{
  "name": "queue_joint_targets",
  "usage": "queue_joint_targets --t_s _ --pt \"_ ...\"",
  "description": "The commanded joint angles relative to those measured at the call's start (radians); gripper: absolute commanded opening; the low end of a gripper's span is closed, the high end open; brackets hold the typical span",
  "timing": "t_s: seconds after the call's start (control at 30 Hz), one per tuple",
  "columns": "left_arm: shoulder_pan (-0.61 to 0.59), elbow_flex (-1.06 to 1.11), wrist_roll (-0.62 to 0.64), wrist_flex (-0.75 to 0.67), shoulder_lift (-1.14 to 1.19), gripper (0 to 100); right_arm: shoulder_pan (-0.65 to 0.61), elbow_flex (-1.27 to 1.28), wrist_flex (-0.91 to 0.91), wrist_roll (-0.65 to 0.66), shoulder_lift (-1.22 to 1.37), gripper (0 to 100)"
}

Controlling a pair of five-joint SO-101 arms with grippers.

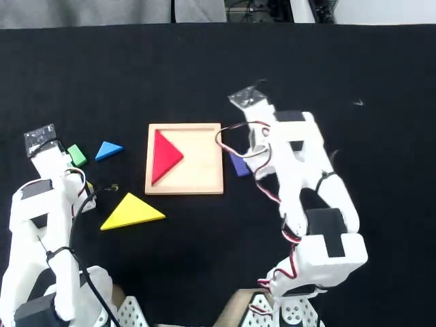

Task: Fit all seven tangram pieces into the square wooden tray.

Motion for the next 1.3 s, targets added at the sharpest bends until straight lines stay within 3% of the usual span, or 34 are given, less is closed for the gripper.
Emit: queue_joint_targets --t_s 0.0,0.23,0.33,0.43,0.73,0.87,1.27 --pt "-0.008 -0.007 0.011 -0.014 -0.028 12 0.011 -0.056 0.055 0.034 -0.012 22.1" --pt "-0.008 -0.005 0.011 -0.018 -0.028 12 -0.164 -0.071 0.048 0.049 -0.041 22.3" --pt "-0.008 -0.005 0.011 -0.018 -0.028 12 -0.213 -0.059 0.008 0.216 -0.018 22.4" --pt "-0.008 -0.005 0.011 -0.018 -0.028 12 -0.206 -0.064 -0.023 0.31 0.051 22.4" --pt "-0.008 -0.005 0.011 -0.018 -0.028 12 -0.155 -0.119 -0.051 0.318 0.173 22.4" --pt "-0.008 -0.005 0.011 -0.018 -0.028 12 -0.157 -0.119 -0.051 0.376 0.174 22.4" --pt "-0.005 -0.005 0.011 -0.018 -0.028 12 -0.157 -0.117 -0.084 0.373 0.14 21.9"
